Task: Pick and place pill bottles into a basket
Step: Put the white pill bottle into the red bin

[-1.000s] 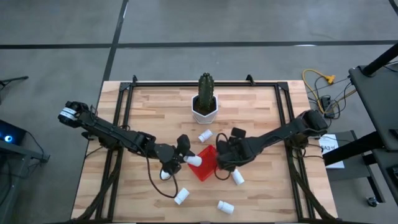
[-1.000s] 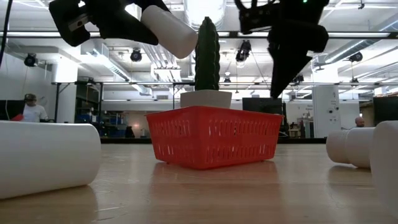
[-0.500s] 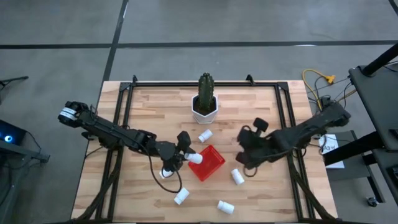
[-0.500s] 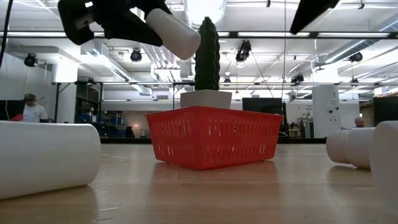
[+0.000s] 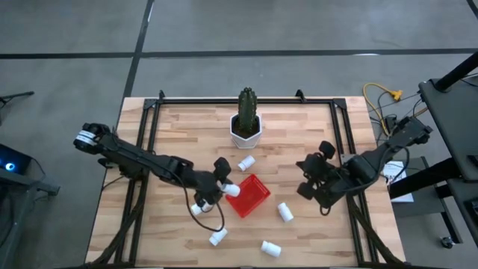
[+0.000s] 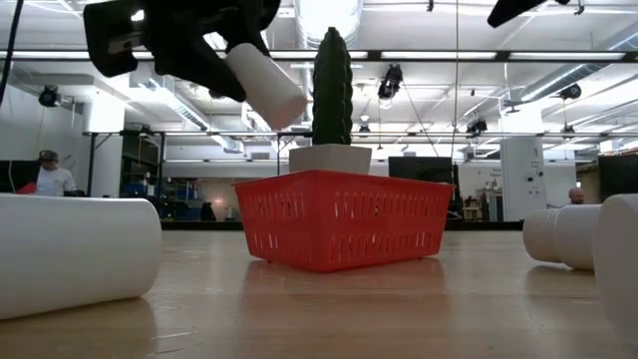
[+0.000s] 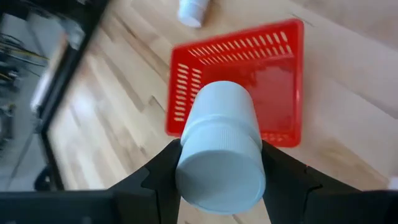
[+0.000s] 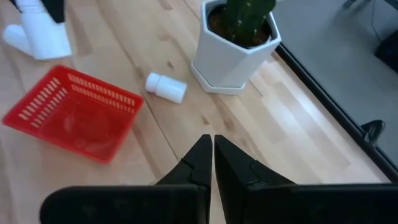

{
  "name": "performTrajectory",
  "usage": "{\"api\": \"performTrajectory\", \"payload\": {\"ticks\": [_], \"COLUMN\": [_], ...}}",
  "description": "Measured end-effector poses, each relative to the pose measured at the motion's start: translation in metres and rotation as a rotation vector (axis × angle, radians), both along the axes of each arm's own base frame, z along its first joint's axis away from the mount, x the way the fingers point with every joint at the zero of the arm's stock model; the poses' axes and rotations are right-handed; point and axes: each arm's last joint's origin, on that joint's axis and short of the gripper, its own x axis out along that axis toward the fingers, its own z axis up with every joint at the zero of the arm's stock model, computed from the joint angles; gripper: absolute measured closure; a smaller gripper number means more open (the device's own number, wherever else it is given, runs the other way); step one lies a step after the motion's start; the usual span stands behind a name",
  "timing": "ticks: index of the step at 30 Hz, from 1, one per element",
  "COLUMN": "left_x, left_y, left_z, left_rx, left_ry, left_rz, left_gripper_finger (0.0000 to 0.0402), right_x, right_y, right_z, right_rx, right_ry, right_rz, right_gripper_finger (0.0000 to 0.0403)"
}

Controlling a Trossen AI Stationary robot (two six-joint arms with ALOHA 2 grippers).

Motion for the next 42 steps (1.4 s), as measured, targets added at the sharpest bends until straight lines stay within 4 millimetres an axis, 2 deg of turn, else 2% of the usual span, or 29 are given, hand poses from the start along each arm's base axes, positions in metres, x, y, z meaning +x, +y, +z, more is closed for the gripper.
{"api": "performTrajectory", "payload": {"ticks": [4,9,13,16,20,28,39,42], "left_x": [0.018,0.037,0.048,0.055,0.068,0.085,0.090,0.094], "left_y": [-0.006,-0.012,-0.015,-0.013,-0.015,-0.015,-0.002,0.001], "left_z": [0.010,0.038,0.059,0.065,0.055,0.020,0.017,0.010], "left_rx": [0.036,0.042,-0.027,-0.078,-0.081,0.008,0.015,0.014], "left_ry": [0.104,0.180,0.229,0.293,0.355,0.480,0.483,0.500], "left_rz": [-0.001,-0.014,-0.031,-0.032,-0.036,-0.104,-0.089,-0.080], "left_gripper_finger": [0.0246,0.0246,0.0246,0.0246,0.0246,0.0246,0.0246,0.0246], "right_x": [0.001,0.000,-0.001,-0.001,-0.001,-0.001,-0.001,-0.001], "right_y": [0.001,0.000,0.000,-0.001,-0.001,-0.001,0.000,0.000], "right_z": [-0.007,-0.013,-0.014,-0.016,-0.019,-0.022,-0.022,-0.021], "right_rx": [-0.014,-0.015,-0.016,-0.019,-0.024,-0.034,-0.062,-0.064], "right_ry": [0.021,0.030,0.033,0.039,0.046,0.059,0.084,0.085], "right_rz": [-0.001,-0.014,-0.013,-0.013,-0.013,0.002,0.039,0.040], "right_gripper_finger": [0.0394,0.0394,0.0394,0.0394,0.0394,0.0394,0.0394,0.0394]}}
